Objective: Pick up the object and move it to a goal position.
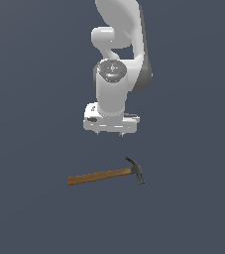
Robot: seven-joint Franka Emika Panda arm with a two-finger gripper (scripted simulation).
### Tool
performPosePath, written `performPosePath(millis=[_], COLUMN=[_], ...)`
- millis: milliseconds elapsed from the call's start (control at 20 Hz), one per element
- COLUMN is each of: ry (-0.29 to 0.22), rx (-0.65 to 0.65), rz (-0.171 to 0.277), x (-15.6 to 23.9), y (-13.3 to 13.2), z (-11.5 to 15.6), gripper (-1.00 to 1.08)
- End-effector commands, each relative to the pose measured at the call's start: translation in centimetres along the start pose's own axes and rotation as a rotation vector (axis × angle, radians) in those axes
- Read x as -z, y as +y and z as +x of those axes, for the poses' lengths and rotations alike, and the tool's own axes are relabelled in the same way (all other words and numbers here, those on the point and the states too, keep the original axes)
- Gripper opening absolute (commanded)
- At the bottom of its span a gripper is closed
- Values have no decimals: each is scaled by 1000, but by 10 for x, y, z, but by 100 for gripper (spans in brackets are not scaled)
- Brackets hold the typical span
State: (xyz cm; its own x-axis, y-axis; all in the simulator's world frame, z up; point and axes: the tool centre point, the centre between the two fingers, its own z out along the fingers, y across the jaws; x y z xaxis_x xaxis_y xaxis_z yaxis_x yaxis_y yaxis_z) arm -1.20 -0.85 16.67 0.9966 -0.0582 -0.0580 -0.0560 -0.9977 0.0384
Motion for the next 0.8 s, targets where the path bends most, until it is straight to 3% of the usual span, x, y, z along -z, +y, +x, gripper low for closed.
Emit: performPosePath(millis=[0, 750], ry=[0, 3], rx=[-38, -428], rz=[3, 27], x=[-2, -24], y=[0, 3], z=[3, 34], gripper=[100, 100])
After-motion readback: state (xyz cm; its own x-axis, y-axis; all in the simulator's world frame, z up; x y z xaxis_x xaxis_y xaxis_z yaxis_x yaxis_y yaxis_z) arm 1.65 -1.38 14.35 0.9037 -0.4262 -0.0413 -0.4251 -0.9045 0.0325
